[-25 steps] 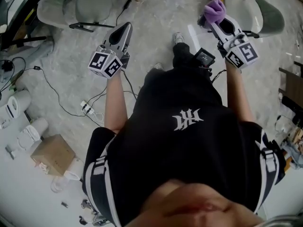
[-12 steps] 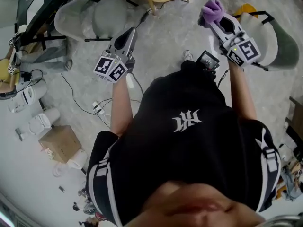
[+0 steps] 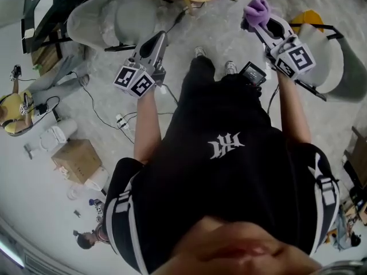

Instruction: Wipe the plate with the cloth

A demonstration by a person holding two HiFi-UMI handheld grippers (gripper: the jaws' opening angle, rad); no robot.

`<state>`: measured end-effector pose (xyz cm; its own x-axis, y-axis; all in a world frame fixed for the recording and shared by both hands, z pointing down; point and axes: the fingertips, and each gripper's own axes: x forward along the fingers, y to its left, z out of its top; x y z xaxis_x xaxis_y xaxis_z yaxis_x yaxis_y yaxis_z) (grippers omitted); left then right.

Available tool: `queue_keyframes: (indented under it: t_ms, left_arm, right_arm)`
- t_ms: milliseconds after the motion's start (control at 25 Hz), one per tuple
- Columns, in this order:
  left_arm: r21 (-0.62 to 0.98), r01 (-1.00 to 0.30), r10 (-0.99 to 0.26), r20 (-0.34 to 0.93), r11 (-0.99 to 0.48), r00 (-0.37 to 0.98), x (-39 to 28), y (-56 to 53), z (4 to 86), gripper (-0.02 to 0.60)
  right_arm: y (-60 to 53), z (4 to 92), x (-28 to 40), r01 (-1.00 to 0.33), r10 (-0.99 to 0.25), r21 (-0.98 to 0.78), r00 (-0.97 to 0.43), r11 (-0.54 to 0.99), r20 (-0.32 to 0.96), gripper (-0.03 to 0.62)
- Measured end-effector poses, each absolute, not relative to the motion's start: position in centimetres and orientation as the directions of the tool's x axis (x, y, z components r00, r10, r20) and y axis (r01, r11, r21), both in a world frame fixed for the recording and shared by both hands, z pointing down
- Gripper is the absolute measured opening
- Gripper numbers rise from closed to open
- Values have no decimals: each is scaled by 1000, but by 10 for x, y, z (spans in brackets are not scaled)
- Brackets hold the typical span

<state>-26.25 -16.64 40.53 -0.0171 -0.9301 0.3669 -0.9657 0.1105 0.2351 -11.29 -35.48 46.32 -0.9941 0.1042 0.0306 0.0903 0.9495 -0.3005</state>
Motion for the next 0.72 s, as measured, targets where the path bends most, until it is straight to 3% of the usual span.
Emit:
queue_keyframes:
  t_ms: [440,720]
  left_arm:
    - [350,-937,-958,269,4,96,-412,-247,437,6]
    - [388,-917,-923,310,-95,227,-353,-224,483,6]
  right_arm:
    - [-413,452,-228,9,39,-239,-992,971,121,114]
    - [-370,442,-146,-65,-40,-203,-992,977,122,114]
